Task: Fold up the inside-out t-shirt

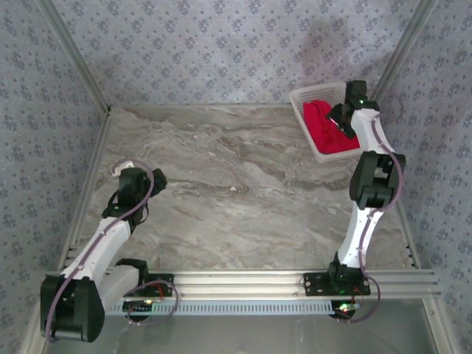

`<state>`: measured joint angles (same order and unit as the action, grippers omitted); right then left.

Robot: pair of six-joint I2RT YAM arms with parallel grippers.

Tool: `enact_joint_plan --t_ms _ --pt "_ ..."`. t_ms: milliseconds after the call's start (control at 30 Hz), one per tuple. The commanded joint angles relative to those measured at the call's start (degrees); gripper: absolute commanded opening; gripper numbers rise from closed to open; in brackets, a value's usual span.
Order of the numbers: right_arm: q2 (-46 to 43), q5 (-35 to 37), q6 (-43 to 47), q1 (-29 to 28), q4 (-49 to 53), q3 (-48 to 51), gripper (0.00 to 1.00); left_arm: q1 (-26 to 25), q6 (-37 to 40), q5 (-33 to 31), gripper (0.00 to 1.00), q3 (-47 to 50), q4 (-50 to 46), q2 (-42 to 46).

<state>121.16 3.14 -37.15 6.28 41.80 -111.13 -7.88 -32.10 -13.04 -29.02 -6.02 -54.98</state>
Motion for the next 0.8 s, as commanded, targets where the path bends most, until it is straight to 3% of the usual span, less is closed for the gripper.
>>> enact_joint_plan --t_ms 0,167,300,533,767 --pt "4.8 -2.2 -1.5 -0.7 12.8 -10.2 0.77 -0.1 -0.6 1.1 1.00 -0.3 1.4 -0.8" --pt "12.0 -4.4 -2.6 -1.1 22.2 -21.1 0.77 -0.1 -0.3 1.7 1.00 -1.5 0.9 -2.8" --pt "18.4 -6.3 -3.8 0.0 29.7 -31.3 0.71 -0.1 -0.2 2.5 1.00 -2.1 0.4 -3.7" --pt "22.2 -9.0 -7.2 1.5 32.3 -35.6 0.62 -0.1 -0.1 2.7 1.00 -2.4 0.1 -4.3" --pt "23.9 -11.5 -7.5 1.9 33.0 -37.8 0.17 -0.1 0.5 2.1 1.00 -3.5 -1.2 -4.7"
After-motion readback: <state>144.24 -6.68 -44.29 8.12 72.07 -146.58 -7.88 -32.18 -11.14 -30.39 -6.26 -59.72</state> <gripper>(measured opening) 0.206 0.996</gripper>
